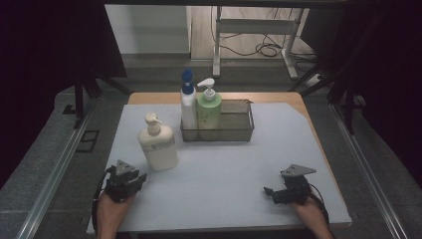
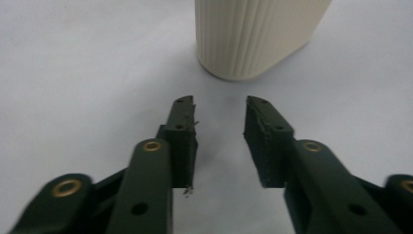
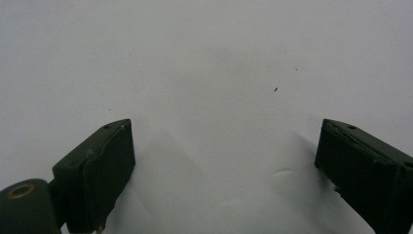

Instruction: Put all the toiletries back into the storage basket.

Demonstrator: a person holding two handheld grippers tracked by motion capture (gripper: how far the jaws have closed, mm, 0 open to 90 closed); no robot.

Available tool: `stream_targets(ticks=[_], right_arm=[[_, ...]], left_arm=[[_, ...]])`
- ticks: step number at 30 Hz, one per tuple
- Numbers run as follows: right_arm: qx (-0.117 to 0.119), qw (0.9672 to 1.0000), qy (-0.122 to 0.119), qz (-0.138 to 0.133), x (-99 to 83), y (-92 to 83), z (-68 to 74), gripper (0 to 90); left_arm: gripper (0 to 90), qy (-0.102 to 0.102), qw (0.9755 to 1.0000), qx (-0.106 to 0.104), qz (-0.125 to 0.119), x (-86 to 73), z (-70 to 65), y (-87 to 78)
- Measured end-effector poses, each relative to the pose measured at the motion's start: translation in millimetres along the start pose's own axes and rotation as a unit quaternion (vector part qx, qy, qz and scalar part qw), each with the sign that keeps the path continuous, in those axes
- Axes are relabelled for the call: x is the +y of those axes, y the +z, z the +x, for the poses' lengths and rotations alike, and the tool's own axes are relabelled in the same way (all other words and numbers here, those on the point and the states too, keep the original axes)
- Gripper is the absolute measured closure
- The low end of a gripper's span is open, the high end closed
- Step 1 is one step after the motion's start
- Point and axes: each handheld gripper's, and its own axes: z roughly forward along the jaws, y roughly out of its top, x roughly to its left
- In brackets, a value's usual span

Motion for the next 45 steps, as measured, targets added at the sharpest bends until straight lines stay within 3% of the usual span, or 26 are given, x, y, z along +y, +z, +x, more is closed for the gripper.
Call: stream_targets(ticks=[9,17,28,37,45], right_arm=[[0.0,1.0,0.0,-0.001,-0.2,0.0,-0.1,7.1],[0.0,1.0,0.0,-0.001,-0.2,0.1,-0.2,7.1],[0.001,1.0,0.0,-0.001,-0.3,0.0,-0.2,7.1],[0.001,1.0,0.001,0.0,-0.3,0.0,-0.1,7.1],[0.001,1.0,0.001,0.0,-0.3,0.0,-0.1,7.1]], left_arm=[[89.1,-0.006,0.9999,0.008,-0.007,13.2,14.0,12.4],[89.4,-0.018,0.9998,0.0,-0.013,24.9,27.4,23.4],[89.3,-0.029,0.9989,-0.028,-0.025,35.8,32.5,39.1],[89.4,-0.03,0.9982,-0.041,-0.033,35.0,33.9,41.5],[89.4,-0.013,0.9979,-0.054,-0.033,33.6,25.6,40.4]])
